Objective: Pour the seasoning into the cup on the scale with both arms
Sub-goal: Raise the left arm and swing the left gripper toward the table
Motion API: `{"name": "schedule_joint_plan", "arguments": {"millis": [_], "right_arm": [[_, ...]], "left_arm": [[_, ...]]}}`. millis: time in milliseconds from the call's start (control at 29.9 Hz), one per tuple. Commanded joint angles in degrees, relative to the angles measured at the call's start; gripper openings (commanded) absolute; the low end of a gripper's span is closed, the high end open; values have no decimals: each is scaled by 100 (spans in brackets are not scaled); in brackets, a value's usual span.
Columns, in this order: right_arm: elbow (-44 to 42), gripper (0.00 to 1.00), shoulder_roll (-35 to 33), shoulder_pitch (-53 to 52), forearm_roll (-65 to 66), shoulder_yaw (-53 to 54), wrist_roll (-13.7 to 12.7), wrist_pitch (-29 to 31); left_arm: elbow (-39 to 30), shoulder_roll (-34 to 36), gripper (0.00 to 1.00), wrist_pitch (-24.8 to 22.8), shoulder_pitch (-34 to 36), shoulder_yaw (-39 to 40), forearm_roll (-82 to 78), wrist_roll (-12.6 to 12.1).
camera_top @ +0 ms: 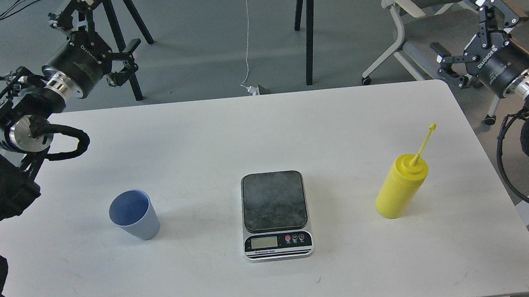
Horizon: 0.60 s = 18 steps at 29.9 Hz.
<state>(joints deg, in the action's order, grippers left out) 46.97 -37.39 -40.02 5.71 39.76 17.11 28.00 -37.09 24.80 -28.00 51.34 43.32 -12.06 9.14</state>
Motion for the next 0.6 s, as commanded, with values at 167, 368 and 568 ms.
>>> {"name": "schedule_joint_plan", "arguments": {"millis": [167,368,568], "right_arm": [[5,99,-75,65,-18,14,197,0],[5,99,-57,74,-18,49,197,0],[23,99,-49,65,-18,58,197,0]], "left_arm": [[0,-46,100,0,78,54,150,0],[0,-2,100,0,333,28,916,0],[52,86,100,0,307,115,951,298]]}}
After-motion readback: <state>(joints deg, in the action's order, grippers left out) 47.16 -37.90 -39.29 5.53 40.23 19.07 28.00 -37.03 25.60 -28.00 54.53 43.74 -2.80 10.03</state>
